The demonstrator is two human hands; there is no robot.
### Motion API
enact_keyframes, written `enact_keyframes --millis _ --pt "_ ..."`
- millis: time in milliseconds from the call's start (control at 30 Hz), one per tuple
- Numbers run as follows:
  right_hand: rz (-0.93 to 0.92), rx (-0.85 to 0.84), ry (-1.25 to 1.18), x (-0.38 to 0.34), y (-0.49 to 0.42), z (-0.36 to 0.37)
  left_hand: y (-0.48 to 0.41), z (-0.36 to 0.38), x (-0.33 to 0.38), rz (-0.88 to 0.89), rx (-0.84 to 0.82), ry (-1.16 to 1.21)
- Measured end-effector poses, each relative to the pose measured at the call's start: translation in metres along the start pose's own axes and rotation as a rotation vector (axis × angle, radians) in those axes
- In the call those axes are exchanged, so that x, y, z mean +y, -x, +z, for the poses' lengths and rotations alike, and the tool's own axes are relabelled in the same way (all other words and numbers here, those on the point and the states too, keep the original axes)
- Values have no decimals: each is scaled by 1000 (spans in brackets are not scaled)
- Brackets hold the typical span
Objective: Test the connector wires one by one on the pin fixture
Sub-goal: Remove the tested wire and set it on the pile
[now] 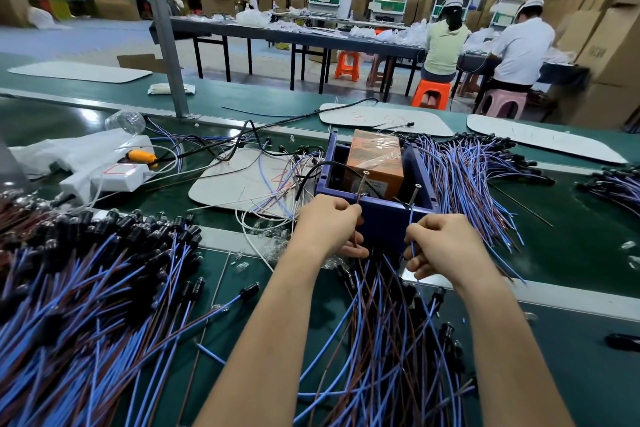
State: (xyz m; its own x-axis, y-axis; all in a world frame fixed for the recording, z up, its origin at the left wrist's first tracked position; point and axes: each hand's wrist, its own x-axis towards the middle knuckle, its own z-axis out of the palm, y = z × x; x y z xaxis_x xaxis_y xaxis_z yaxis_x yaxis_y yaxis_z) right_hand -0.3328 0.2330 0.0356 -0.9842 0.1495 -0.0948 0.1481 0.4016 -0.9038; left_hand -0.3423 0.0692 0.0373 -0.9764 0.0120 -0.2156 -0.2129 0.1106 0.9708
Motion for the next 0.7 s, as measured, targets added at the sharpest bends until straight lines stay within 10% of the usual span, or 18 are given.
enact_keyframes --millis 700 --pt "-18 9 -32 2 -1 1 -2 10 -3 99 116 -35"
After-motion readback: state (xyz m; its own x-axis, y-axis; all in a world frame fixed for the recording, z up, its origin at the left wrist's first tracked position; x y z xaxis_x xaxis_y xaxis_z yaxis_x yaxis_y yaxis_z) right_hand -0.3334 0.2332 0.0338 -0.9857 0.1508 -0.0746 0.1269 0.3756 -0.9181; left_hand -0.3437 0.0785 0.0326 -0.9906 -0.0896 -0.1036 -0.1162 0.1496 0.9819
